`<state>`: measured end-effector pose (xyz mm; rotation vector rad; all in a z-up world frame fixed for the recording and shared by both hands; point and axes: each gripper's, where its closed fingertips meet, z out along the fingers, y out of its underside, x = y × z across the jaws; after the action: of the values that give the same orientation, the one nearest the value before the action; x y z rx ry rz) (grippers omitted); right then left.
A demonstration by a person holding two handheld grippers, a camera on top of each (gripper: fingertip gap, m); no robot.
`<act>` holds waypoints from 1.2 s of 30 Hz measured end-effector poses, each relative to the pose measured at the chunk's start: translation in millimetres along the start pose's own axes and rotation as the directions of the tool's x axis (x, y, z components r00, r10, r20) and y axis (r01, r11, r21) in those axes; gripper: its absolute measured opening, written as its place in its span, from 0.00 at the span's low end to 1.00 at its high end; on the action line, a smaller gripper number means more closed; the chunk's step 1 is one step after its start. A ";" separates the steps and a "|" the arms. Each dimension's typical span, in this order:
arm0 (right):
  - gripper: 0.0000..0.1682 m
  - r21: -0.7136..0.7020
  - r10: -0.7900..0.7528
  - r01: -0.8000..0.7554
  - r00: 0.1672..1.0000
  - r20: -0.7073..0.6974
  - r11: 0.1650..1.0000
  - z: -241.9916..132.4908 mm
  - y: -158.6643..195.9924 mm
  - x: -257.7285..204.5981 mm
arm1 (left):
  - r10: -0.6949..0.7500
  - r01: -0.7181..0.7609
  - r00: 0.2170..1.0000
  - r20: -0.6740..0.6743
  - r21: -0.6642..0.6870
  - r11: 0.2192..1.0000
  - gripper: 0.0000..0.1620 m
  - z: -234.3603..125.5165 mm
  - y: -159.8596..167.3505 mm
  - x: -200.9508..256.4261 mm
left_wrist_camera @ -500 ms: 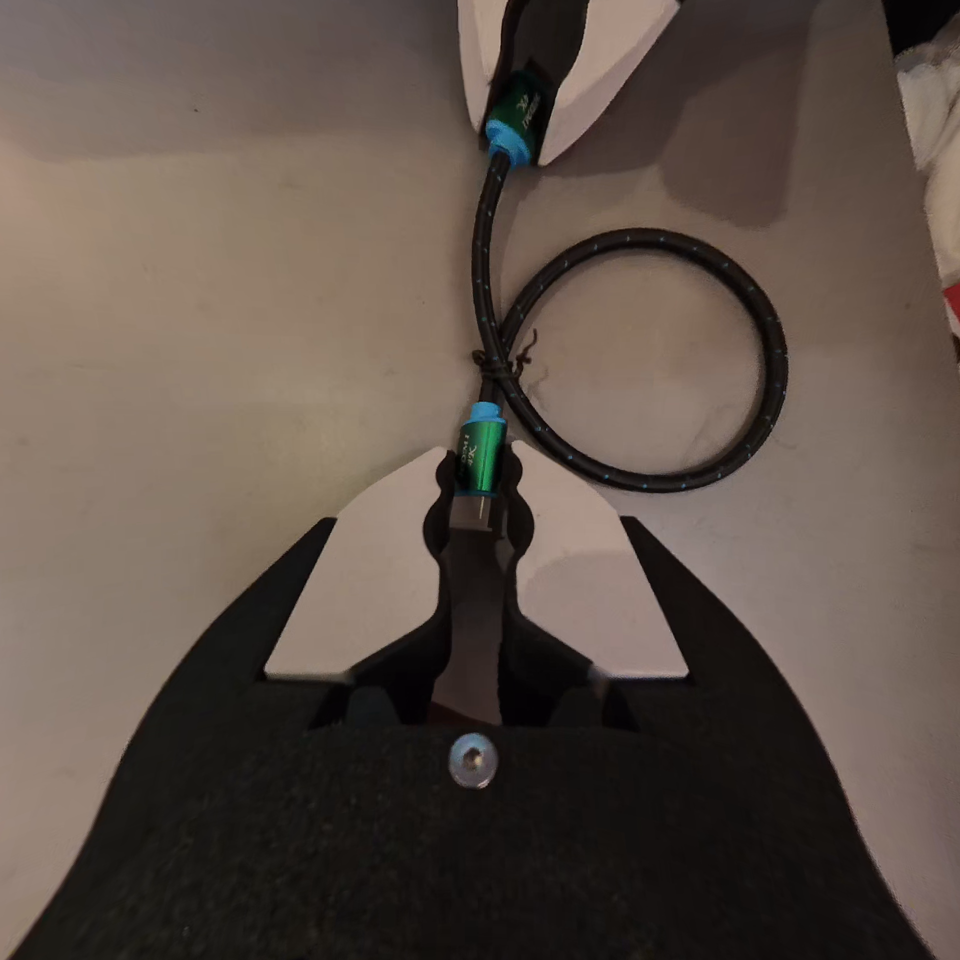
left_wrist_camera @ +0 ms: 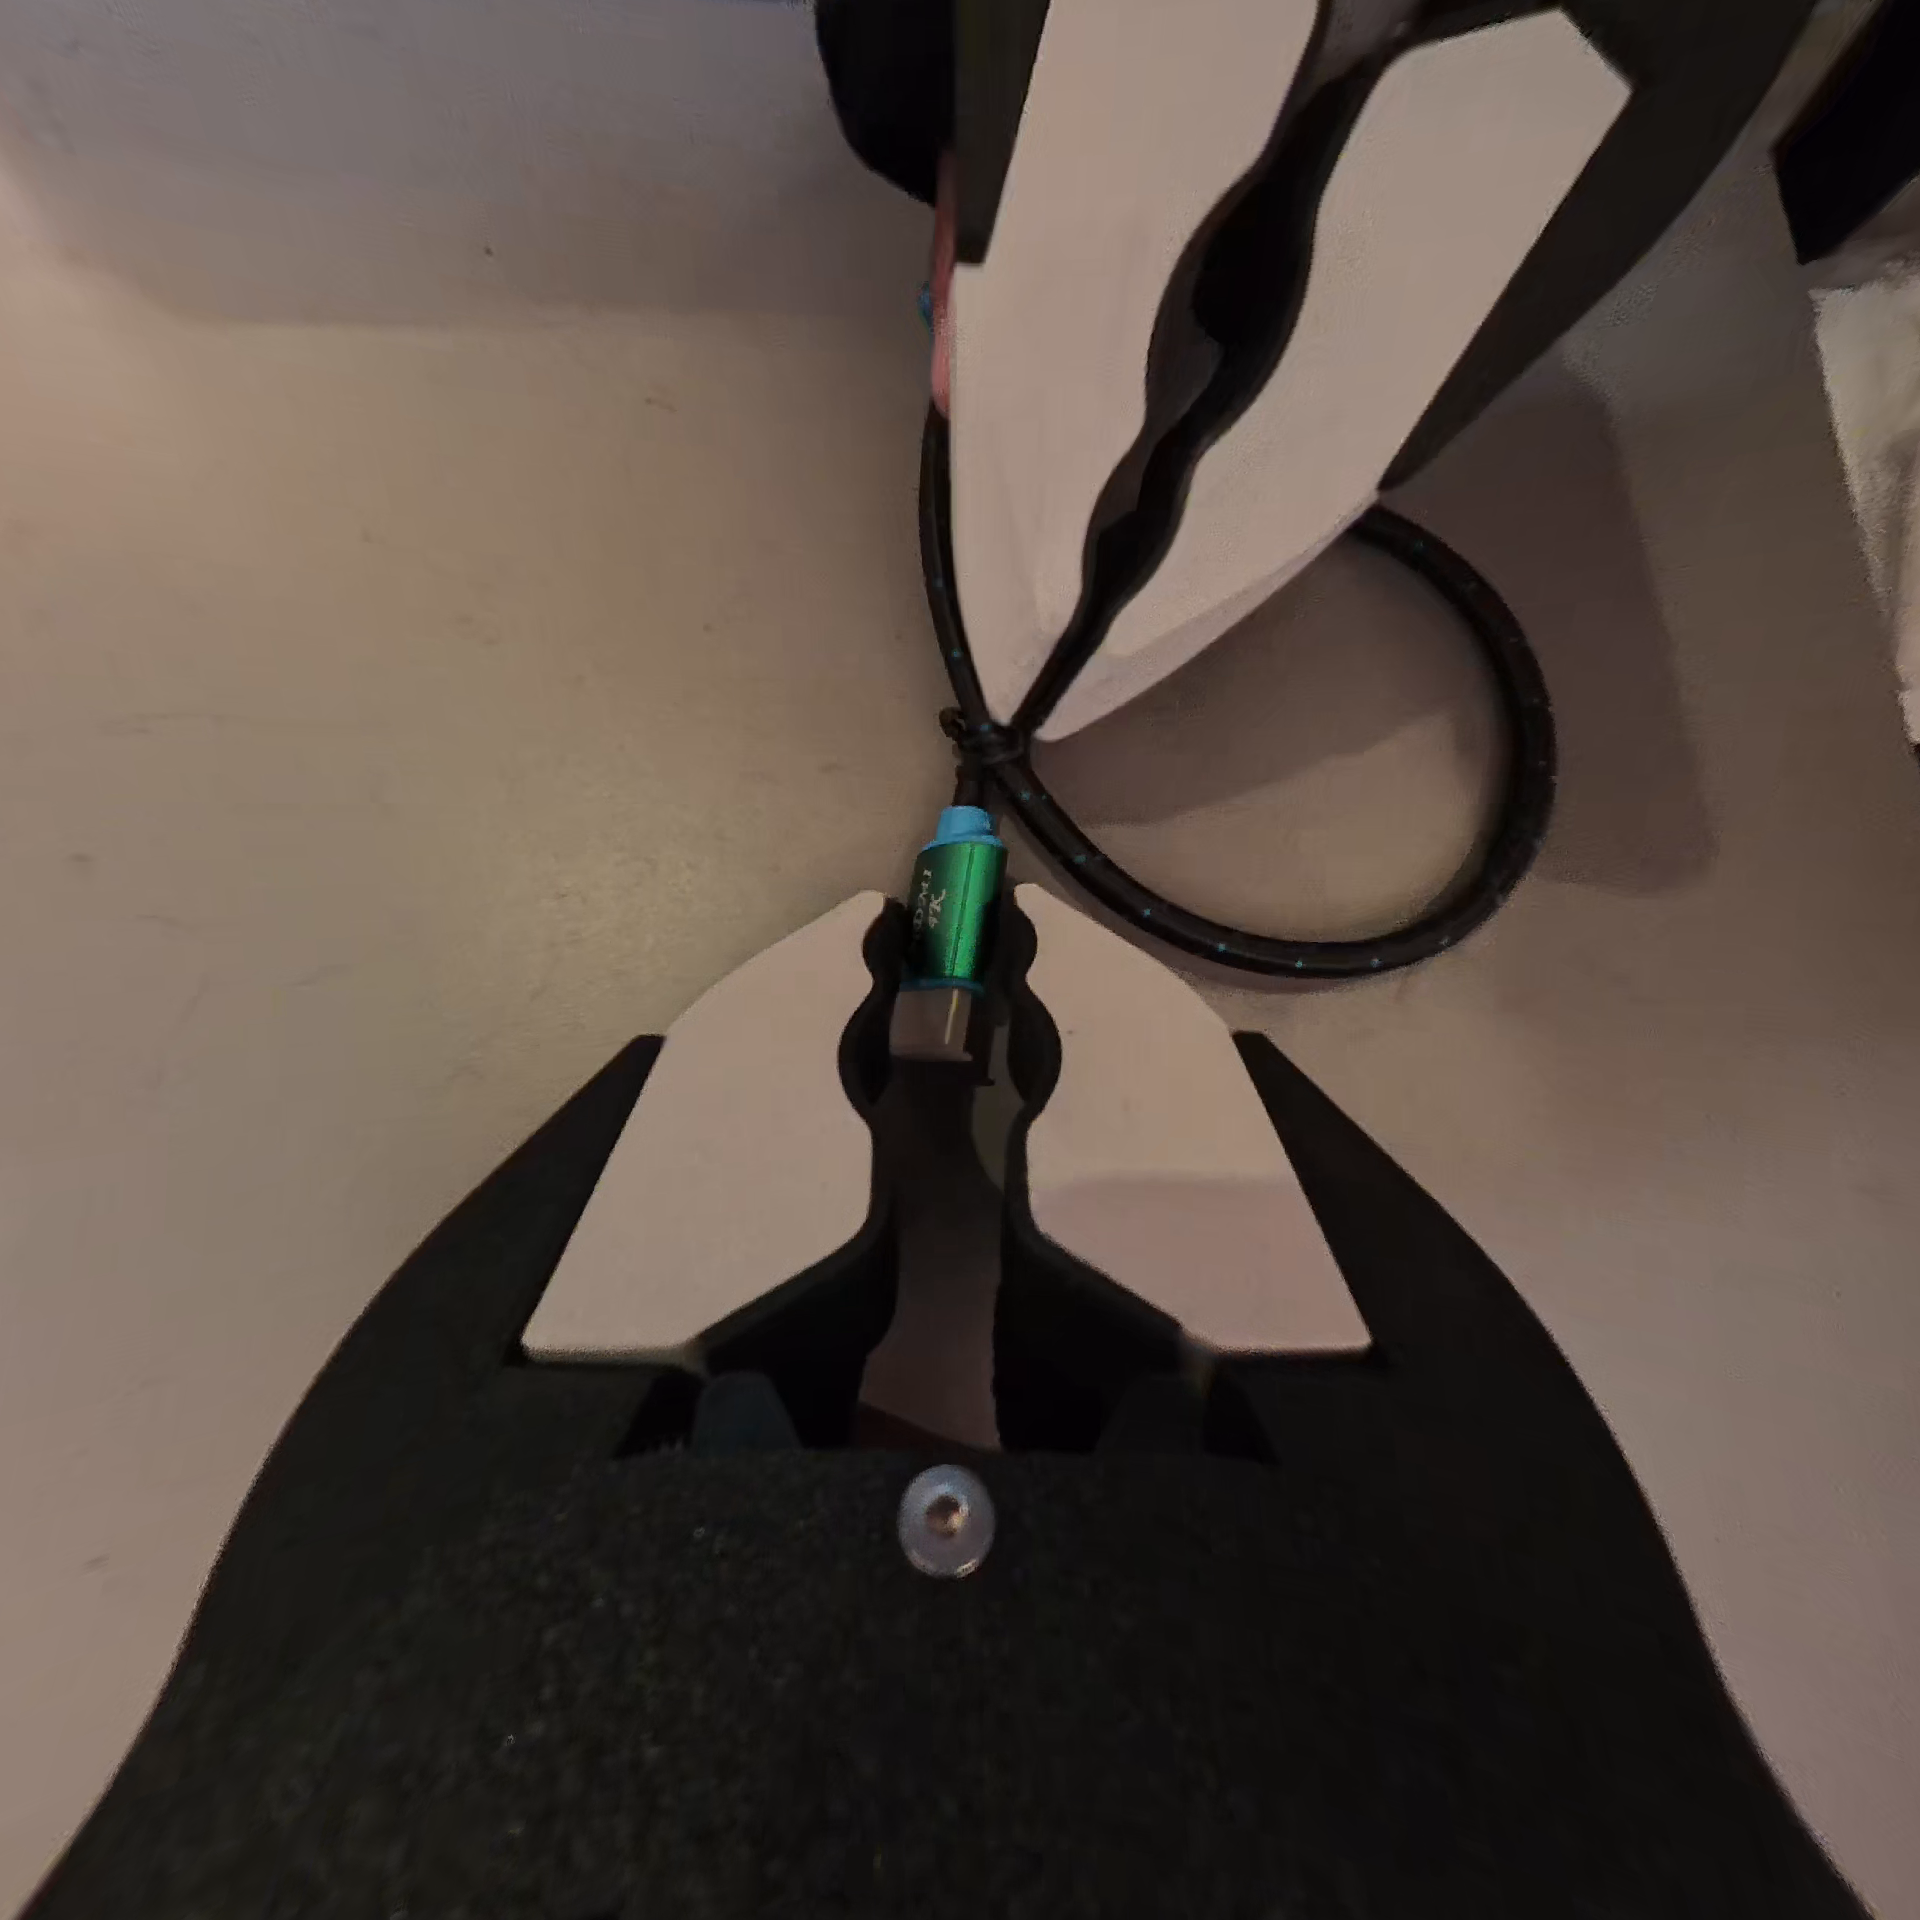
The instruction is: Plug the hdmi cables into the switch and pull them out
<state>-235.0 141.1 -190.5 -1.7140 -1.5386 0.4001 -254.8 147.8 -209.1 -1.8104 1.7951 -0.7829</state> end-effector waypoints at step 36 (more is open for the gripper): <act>0.04 0.016 0.325 -0.326 0.944 0.062 0.945 -1.0 8.0 21.7 | 0.031 -0.036 0.994 0.107 0.042 0.998 0.12 16.0 -16.3 -3.6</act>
<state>-224.0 161.5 -189.9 -1.9565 -1.2822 0.6401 -231.9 151.0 -209.8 -1.7555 1.7228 -0.6947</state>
